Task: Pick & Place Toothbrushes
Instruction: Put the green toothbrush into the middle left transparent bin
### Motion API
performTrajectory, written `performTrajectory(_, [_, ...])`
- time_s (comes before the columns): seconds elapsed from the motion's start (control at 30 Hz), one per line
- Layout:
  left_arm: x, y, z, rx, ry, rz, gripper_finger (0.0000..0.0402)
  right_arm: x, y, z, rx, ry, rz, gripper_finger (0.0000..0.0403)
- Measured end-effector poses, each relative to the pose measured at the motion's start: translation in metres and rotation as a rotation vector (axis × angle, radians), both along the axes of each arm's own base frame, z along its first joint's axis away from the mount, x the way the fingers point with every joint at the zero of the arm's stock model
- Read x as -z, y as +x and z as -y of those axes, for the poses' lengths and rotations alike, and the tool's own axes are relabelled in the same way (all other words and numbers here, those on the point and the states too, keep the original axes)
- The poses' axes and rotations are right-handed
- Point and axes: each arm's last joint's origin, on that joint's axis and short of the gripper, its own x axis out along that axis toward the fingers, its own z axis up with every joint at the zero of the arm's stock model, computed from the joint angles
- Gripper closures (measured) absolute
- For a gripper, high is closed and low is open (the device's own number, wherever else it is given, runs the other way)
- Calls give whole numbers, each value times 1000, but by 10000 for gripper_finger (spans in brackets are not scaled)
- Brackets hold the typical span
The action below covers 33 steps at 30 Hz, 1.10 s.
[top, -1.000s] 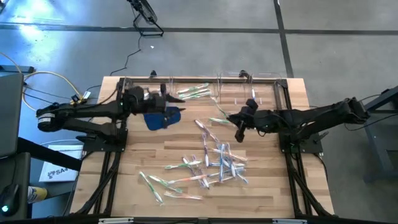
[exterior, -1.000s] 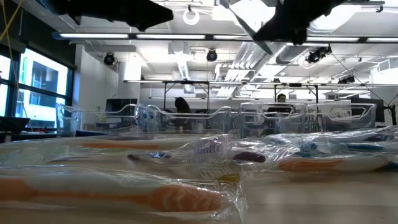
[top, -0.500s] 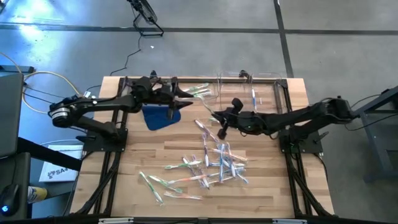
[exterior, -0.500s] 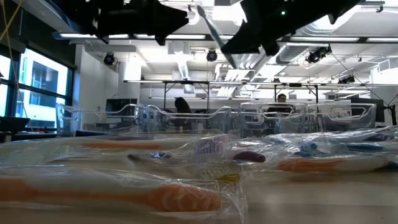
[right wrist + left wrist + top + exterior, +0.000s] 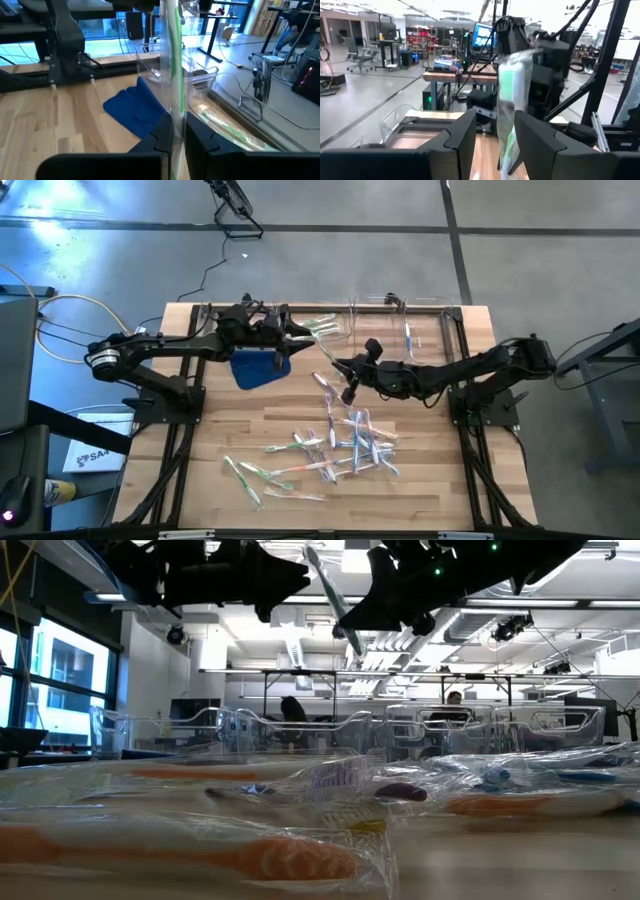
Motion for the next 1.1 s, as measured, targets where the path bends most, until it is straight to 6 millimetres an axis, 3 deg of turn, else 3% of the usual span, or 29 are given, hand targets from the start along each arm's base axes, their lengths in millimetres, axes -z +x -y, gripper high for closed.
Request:
performTrajectory(0.2, [0,1,1,12,2,3,270,0,0,1,5,1,5,386])
performTrajectory(0.4, [5,15,12,70,29,-5,270,0,0,5,12,1,4,386])
performTrajectory(0.67, [0,30,5,-4,7,4,270,2,0,3,11,-2,-18,386])
performTrajectory(1.1, [-4,33,4,-3,9,-12,270,2,-1,2,33,-8,-20,386])
